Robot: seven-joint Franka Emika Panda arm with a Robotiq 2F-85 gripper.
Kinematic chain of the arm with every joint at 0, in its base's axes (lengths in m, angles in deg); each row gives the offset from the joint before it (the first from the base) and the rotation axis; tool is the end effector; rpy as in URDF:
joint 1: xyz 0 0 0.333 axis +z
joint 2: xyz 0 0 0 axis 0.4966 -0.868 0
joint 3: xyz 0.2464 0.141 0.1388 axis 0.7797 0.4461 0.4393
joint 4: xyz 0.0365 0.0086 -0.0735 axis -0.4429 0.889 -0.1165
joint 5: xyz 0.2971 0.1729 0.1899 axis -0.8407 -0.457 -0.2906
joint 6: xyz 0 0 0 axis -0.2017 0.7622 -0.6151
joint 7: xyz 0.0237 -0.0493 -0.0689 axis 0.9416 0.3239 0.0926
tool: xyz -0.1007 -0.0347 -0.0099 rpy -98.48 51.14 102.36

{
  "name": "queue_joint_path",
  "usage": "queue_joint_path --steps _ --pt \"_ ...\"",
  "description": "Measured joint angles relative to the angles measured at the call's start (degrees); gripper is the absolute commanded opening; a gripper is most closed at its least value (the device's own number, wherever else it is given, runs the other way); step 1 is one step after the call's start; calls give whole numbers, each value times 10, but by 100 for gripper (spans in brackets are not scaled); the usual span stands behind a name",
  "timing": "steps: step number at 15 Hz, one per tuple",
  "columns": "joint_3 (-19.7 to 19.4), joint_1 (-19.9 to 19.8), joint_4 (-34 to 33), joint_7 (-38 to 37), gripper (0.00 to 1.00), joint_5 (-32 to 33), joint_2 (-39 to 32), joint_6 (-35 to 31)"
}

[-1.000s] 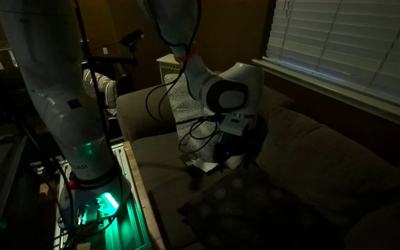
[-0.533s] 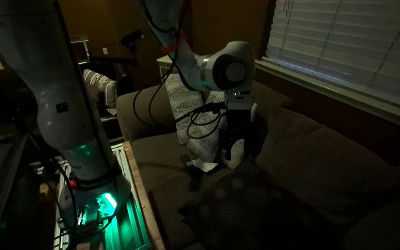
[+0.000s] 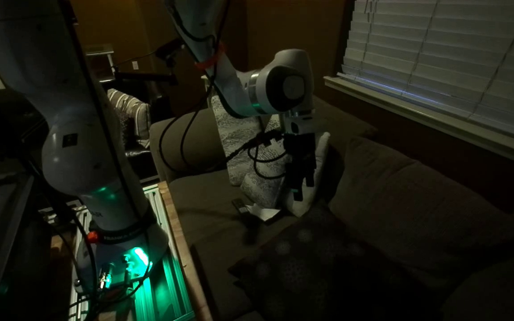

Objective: Turn the black pillow to the right

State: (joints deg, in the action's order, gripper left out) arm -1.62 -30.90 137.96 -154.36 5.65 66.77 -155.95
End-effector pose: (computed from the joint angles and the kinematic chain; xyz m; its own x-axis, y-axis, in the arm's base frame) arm 0.4322 -0.0763 0.2763 0.5524 -0.7713 0.3163 -0.8335 -0.5041 0.2264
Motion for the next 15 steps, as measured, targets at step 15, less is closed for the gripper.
queue_joint_path --steps 15 --pt "-11 -51 30 369 100 20 -5 -198"
